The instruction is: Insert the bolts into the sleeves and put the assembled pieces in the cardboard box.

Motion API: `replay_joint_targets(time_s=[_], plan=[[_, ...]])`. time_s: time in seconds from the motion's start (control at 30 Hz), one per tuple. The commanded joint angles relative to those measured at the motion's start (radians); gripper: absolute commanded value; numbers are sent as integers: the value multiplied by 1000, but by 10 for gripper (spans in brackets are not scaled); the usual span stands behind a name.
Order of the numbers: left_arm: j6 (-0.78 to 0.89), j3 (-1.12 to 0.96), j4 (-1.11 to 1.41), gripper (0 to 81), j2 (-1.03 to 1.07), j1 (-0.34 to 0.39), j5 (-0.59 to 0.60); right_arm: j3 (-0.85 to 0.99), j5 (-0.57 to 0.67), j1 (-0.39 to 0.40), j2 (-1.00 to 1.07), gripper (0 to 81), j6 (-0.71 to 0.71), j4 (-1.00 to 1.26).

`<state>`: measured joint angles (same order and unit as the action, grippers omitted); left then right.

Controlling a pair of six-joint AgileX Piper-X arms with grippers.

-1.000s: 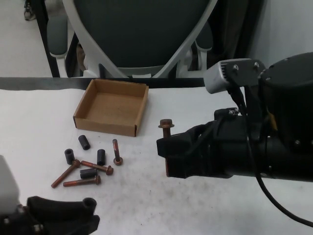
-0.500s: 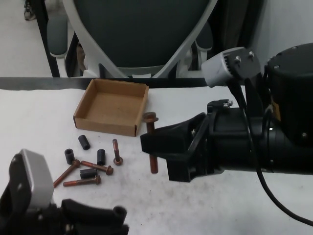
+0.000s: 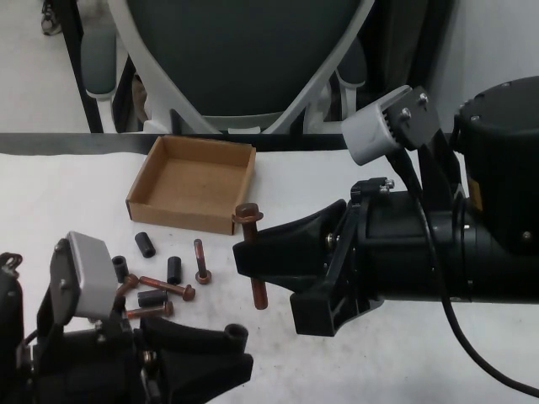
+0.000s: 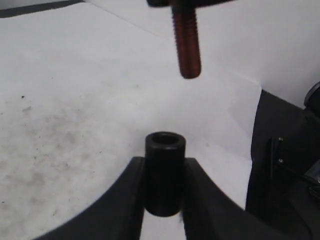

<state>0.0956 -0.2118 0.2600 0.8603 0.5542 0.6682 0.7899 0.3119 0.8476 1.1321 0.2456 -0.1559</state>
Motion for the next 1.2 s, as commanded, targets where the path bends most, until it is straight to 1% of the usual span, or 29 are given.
replay_joint_targets(time_s=[0.0,0.13,0.27,0.57,0.7,1.17], plan=[[28,-7,61,8,-2,6,14,-1,0,-3,-13,2,-14,19],[61,-7,72,8,-2,6,17,-1,0,-3,-13,2,-14,19],[102,-7,106,8,-2,6,87,-1,0,-3,-13,2,-14,19],[110,-7,59,8,2,6,80,-1,0,-3,-13,2,-14,19],[138,-7,58,8,25,6,80,-1,0,-3,-13,2,-14,19],[178,-7,134,8,44,6,83,-1,0,-3,-13,2,-5,19]])
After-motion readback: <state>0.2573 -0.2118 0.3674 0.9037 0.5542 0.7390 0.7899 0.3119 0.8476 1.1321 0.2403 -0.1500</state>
